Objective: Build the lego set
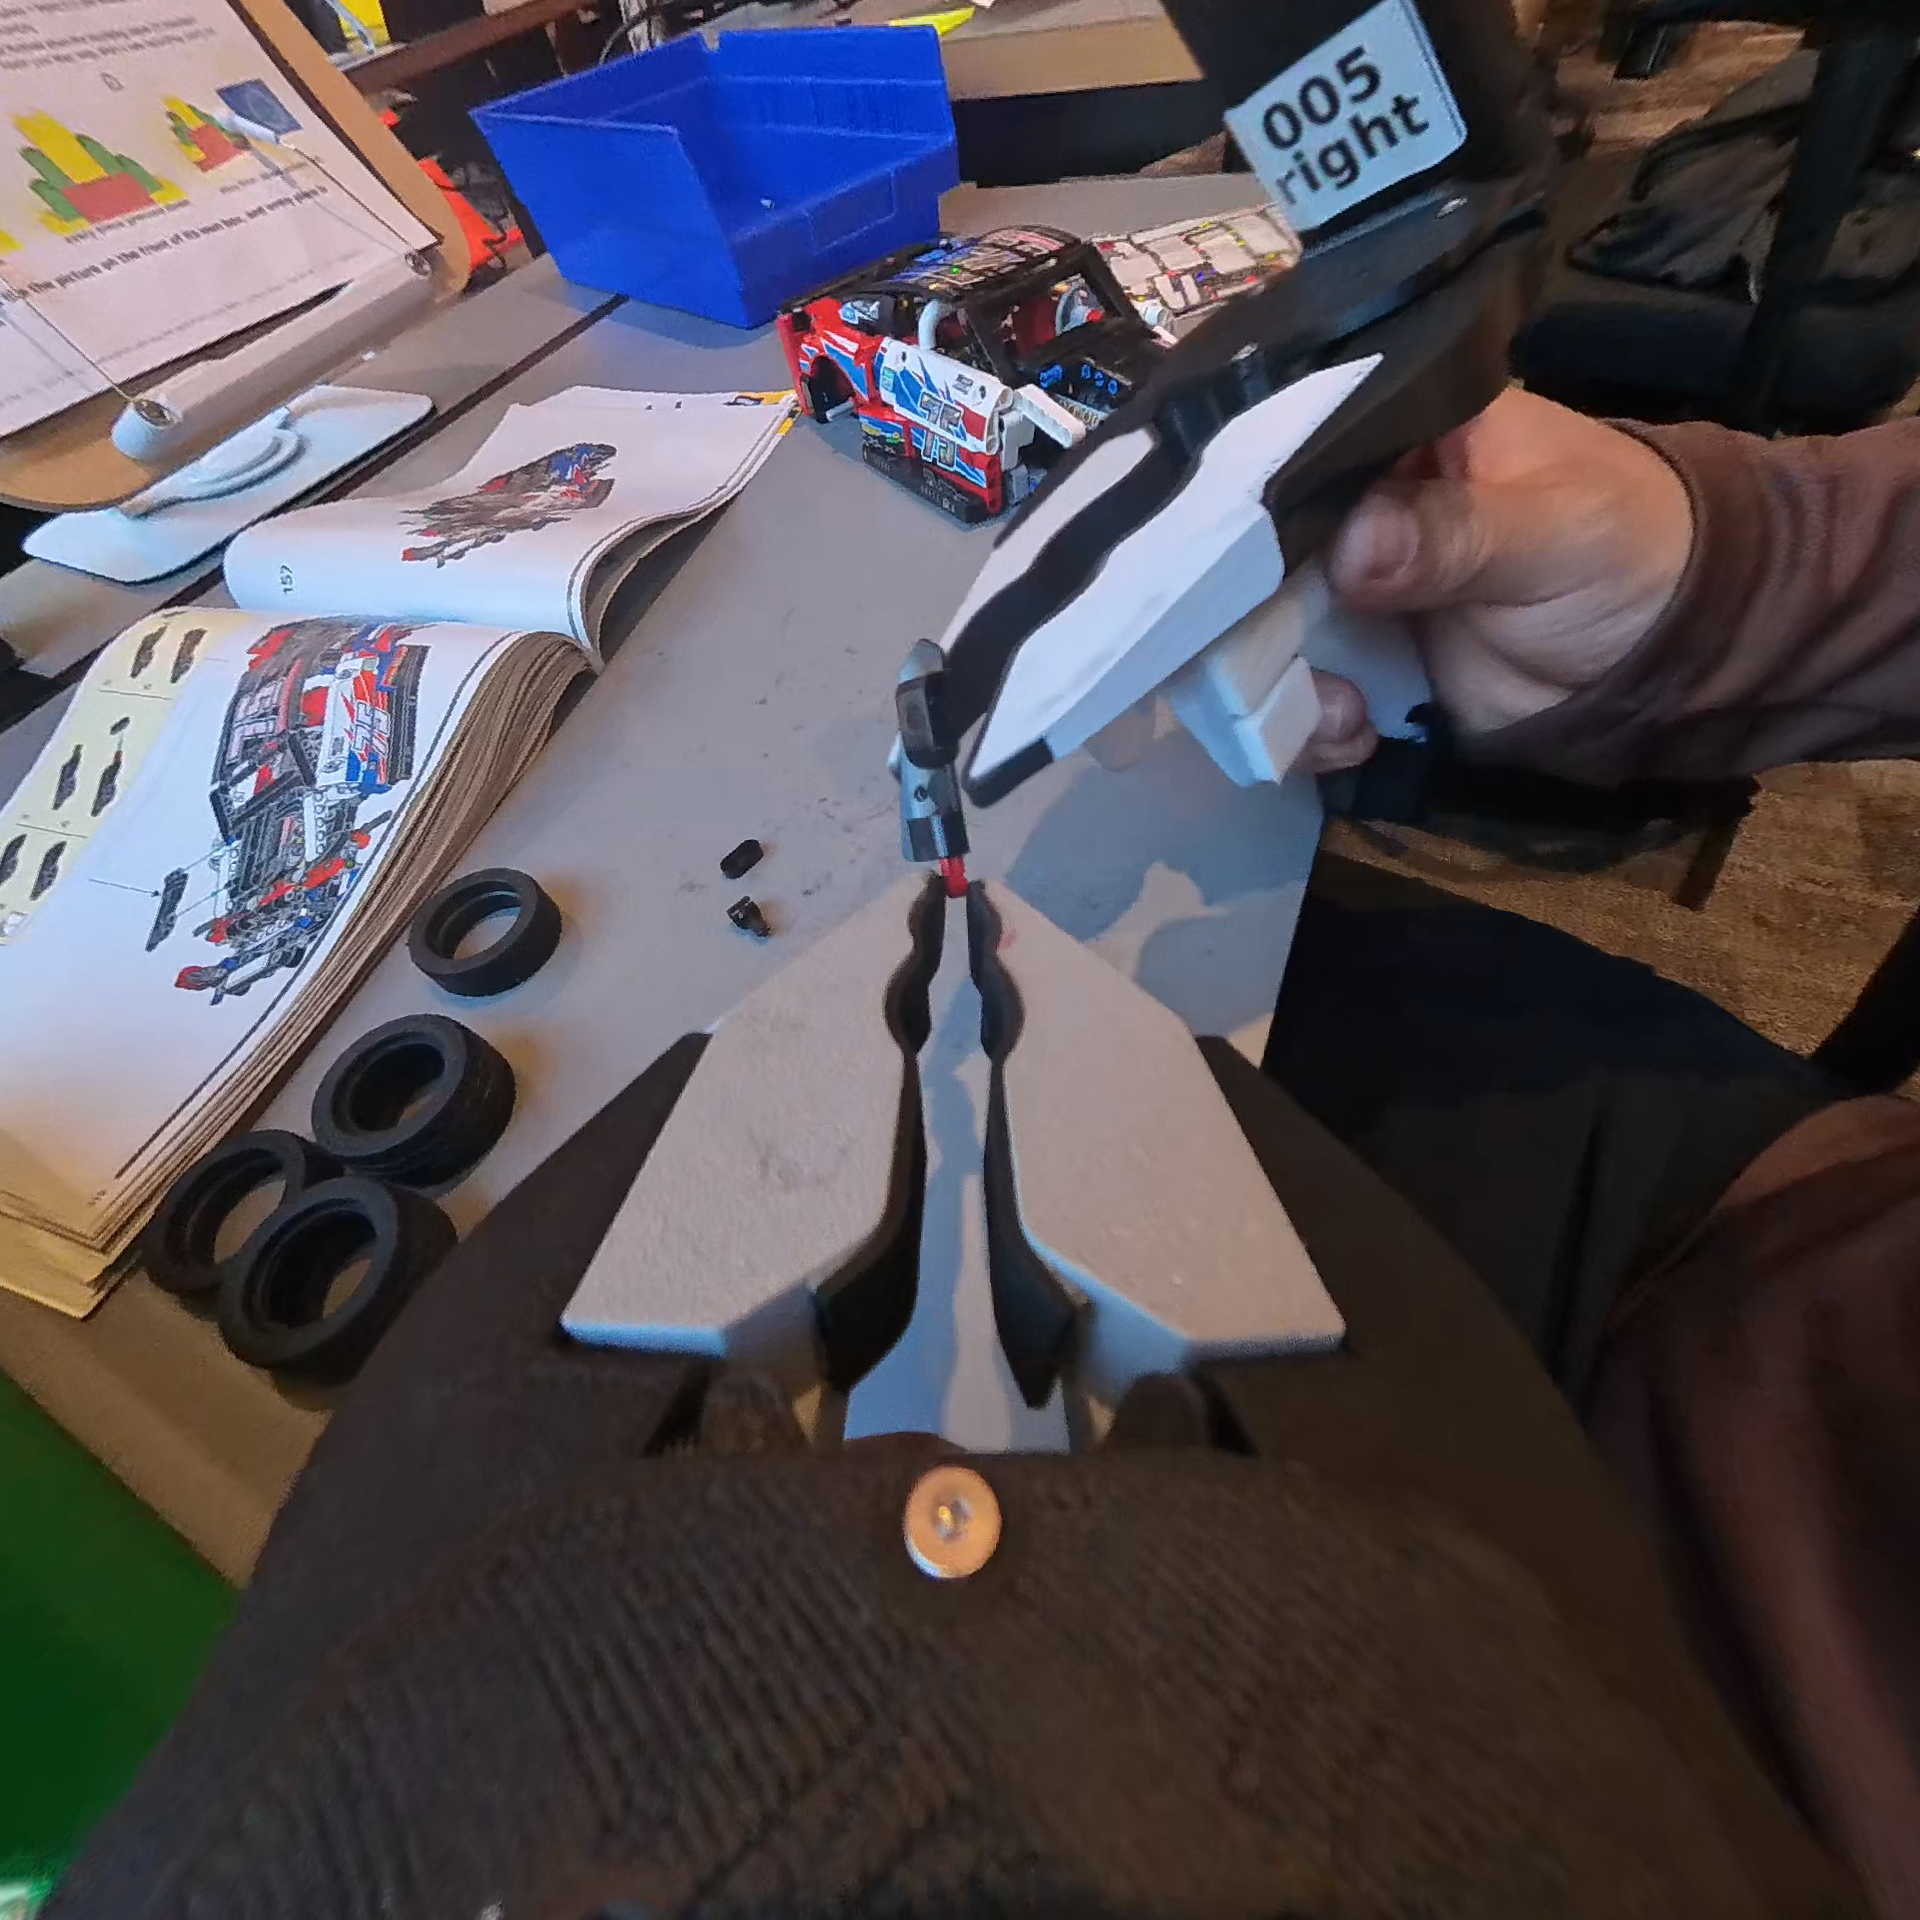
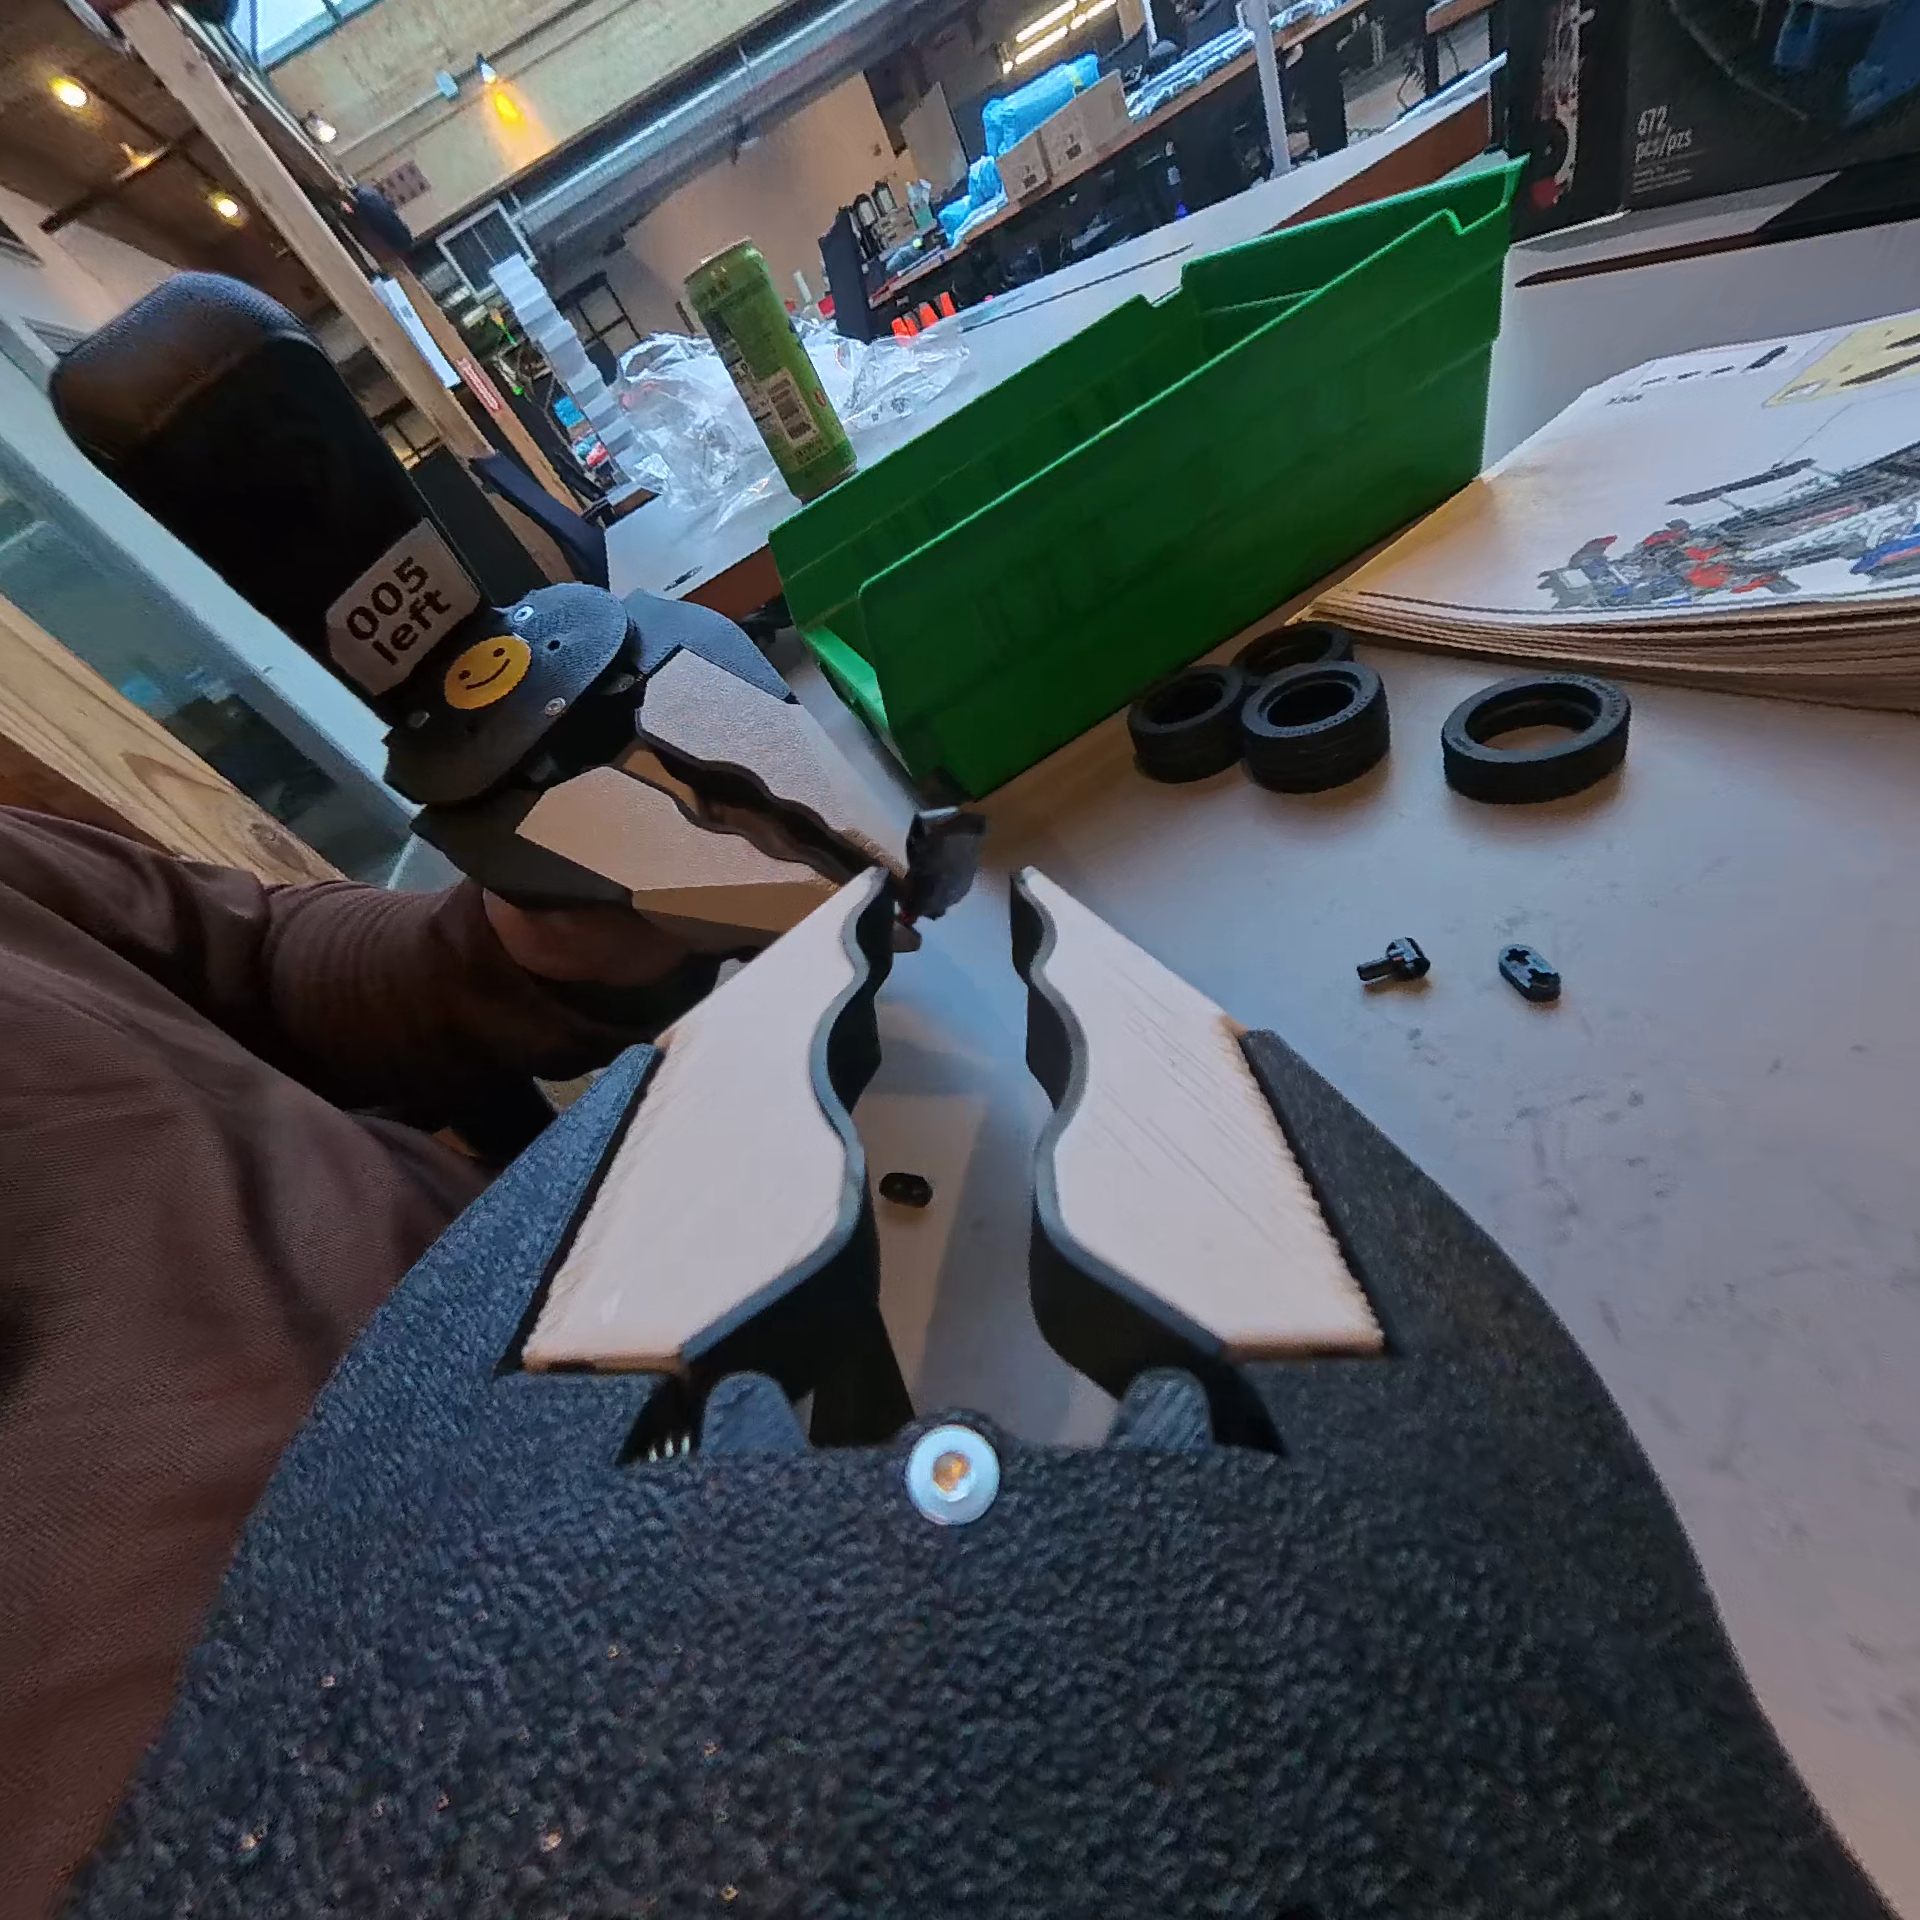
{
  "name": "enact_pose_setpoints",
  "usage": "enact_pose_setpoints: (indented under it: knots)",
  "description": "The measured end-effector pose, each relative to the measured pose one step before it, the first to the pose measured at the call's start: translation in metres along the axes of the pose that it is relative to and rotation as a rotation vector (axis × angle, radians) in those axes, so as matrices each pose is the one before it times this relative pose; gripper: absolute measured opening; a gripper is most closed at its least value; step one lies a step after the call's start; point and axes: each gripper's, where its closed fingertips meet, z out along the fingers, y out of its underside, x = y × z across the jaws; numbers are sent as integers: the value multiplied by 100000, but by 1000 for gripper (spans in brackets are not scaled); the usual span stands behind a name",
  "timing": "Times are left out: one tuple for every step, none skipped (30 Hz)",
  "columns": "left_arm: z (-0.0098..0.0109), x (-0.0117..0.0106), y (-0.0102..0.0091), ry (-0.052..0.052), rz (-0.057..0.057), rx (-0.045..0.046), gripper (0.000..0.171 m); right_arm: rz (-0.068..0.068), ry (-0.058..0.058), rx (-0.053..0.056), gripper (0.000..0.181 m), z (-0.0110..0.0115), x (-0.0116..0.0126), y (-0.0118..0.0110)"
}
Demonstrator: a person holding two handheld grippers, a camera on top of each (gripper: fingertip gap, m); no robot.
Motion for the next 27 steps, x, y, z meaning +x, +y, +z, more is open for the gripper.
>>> enact_pose_setpoints:
  knots:
    - [-73,169,-17,988,789,222,1,-558,-48,254,22,-57,-25,-86]
    - [-42,269,-48,1613,589,383,1,-422,-483,216,22,-39,-87,-77]
    - [-10,105,52,600,57,-266,1,-507,-982,311,22,-13,-188,-86]
    - [29,182,80,1237,62,-267,1,-715,-1166,141,22,19,-255,-65]
    - [40,224,38,1644,-75,106,1,-1049,-1032,-531,18,47,-255,28]
    - [18,39,58,332,-231,135,1,-1468,-240,-942,14,57,-161,99]
    - [10,-5,73,167,-257,52,1,-1852,835,-775,13,29,-26,82]
    - [17,58,58,665,-471,186,1,-1699,787,-682,13,7,-34,53]
    - [27,121,24,1265,-696,279,1,-1360,535,-616,13,-10,-56,39]
    - [48,142,11,1553,-772,222,1,-1060,430,-590,13,-19,-48,39]
    - [66,130,60,1713,-785,-189,1,-772,455,-701,13,-13,-22,67]
    - [50,98,187,1724,-628,-1096,4,-606,1010,-711,13,-21,78,77]
    - [30,121,301,1930,-309,-1820,8,-766,1894,-737,13,-50,242,95]
    - [-4,81,472,1664,100,-2511,11,-845,1970,-877,13,-88,282,111]
    - [-78,-73,599,570,316,-2888,12,-734,1565,-948,13,-111,244,116]
    - [-122,-195,671,-321,95,-2681,14,-763,1344,-836,13,-136,230,104]
    - [-131,5,725,893,-178,-2571,15,-908,1276,-769,13,-136,211,103]
    - [-110,150,800,1917,-884,-2861,16,-992,1263,-767,13,-129,227,98]
    - [-73,173,798,2007,-1488,-2707,17,-892,1129,-715,13,-106,230,100]
    - [-40,182,714,2030,-1709,-2035,19,-621,828,-625,13,-85,213,84]
    - [0,247,618,2398,-1724,-1591,20,-225,577,-403,13,-41,221,70]
    - [40,279,484,2612,-1384,-1414,20,270,255,-140,13,-30,214,40]
    - [19,256,299,2380,-786,-1536,21,762,-162,-46,13,8,161,39]
    - [17,210,132,1812,-36,-1072,24,1022,-401,-98,13,20,143,41]
    - [29,110,10,1053,728,-377,23,889,-299,-203,13,34,135,77]
    - [39,-9,29,152,1192,-317,21,461,-78,-328,14,30,122,80]
    - [86,-100,164,-359,1194,-904,18,-47,97,-521,13,32,109,91]
